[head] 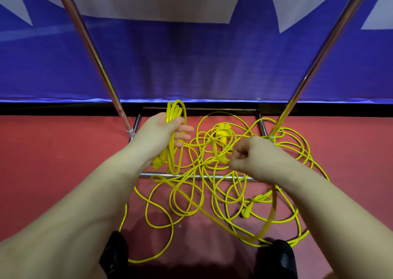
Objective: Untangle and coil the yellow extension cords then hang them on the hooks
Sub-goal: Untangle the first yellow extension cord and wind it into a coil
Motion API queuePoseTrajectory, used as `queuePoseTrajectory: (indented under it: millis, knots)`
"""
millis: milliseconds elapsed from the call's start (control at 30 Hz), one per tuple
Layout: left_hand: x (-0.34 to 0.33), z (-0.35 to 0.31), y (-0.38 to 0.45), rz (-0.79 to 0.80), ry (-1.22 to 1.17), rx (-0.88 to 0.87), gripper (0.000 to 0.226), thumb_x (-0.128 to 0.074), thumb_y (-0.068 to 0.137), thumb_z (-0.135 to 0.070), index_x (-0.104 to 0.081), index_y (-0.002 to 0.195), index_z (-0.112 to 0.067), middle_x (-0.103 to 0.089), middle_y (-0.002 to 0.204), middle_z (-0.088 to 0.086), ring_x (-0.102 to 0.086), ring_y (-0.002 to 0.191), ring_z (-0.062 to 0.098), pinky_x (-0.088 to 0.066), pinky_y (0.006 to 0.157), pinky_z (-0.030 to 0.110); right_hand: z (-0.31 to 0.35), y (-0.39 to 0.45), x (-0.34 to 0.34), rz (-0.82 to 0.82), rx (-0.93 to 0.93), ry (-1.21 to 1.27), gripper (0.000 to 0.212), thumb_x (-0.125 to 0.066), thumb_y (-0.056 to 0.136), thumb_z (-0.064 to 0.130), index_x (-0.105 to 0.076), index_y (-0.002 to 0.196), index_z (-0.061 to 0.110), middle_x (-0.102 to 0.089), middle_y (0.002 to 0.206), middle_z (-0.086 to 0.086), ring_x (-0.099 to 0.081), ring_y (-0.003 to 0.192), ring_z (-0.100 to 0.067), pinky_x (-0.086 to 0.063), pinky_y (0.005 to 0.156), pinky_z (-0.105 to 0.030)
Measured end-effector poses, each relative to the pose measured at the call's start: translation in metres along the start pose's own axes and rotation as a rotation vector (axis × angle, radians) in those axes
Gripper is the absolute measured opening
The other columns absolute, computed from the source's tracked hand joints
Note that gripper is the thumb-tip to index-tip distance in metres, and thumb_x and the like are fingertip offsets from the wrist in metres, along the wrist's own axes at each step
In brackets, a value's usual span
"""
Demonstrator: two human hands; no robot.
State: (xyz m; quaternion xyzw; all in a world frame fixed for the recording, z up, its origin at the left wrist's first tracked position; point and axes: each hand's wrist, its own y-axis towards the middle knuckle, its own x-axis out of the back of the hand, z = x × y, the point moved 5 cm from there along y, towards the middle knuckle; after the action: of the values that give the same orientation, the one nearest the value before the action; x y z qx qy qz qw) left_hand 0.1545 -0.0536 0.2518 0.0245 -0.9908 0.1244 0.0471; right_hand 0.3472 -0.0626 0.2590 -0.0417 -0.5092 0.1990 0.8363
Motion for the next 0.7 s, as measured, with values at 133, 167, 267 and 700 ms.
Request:
queuePoseTrajectory:
  millis: [133, 167, 267, 700]
  knots:
    - [-0.006, 0.001, 0.001, 0.069, 0.105, -0.026, 0.014, -0.041, 0.099, -0.017, -0.050, 0.088, -0.017, -0.068, 0.086, -0.001, -0.067, 0.067, 0.002, -0.053, 0.066, 0.022, 0.015, -0.004, 0.009, -0.008, 0.178, 0.115, 0.022, -0.073, 0.076, 0.036, -0.058, 0.068, 0.021, -0.053, 0.062, 0.006, -0.047, 0.059, -0.008, -0.040, 0.062, -0.028]
    - [-0.009, 0.002, 0.001, 0.094, 0.133, -0.029, 0.014, -0.041, 0.098, -0.016, -0.050, 0.088, -0.017, -0.068, 0.087, -0.001, -0.067, 0.072, 0.003, -0.053, 0.071, 0.024, 0.018, -0.005, 0.012, -0.034, 0.219, 0.158, 0.022, -0.072, 0.077, 0.036, -0.058, 0.067, 0.023, -0.053, 0.061, 0.006, -0.046, 0.057, -0.006, -0.039, 0.060, -0.027]
    - [-0.017, 0.004, -0.001, 0.170, 0.196, -0.054, 0.014, -0.044, 0.097, -0.015, -0.054, 0.088, -0.017, -0.069, 0.092, 0.000, -0.065, 0.088, 0.011, -0.050, 0.088, 0.033, 0.025, -0.008, 0.020, -0.084, 0.297, 0.210, 0.026, -0.065, 0.083, 0.038, -0.056, 0.063, 0.024, -0.046, 0.052, 0.006, -0.041, 0.047, -0.005, -0.031, 0.050, -0.018]
    - [-0.049, 0.000, -0.020, 0.378, -0.106, 0.109, 0.020, -0.039, 0.097, -0.017, -0.051, 0.083, -0.013, -0.047, 0.051, -0.006, -0.042, 0.040, 0.006, -0.040, 0.043, 0.020, 0.002, -0.005, 0.037, -0.337, 0.084, 0.168, 0.041, -0.044, 0.095, 0.041, -0.062, 0.066, 0.018, -0.047, 0.038, 0.021, -0.045, 0.041, 0.004, -0.028, 0.042, -0.015]
